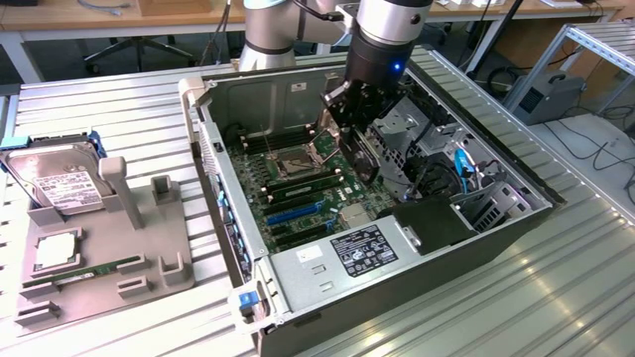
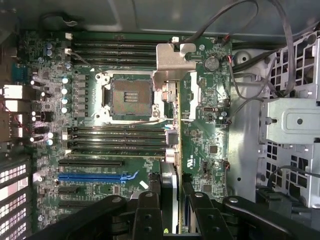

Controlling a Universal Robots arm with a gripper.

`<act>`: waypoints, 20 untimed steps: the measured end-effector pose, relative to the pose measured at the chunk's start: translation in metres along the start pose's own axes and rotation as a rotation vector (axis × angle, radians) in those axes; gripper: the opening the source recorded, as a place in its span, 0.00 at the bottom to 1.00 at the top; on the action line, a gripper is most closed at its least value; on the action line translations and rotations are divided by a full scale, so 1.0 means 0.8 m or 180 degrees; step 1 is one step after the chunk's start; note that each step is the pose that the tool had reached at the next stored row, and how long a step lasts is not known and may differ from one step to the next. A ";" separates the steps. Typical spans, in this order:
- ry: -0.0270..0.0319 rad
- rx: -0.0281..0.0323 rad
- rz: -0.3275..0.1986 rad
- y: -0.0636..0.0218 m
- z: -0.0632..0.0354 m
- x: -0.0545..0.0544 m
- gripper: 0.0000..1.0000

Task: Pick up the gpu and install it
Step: 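Insert the gpu into the slot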

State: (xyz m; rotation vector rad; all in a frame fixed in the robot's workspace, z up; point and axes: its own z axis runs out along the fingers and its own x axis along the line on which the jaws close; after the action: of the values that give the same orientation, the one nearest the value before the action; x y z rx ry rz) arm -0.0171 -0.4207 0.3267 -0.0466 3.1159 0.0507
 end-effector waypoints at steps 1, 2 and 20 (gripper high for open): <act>0.0001 0.0000 -0.0016 0.000 0.000 0.000 0.27; 0.0001 -0.0001 -0.0031 0.000 0.000 0.000 0.27; 0.0010 -0.0004 -0.0313 0.000 0.000 0.000 0.27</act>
State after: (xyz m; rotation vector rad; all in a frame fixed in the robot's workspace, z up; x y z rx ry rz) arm -0.0171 -0.4207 0.3267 -0.1998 3.1116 0.0507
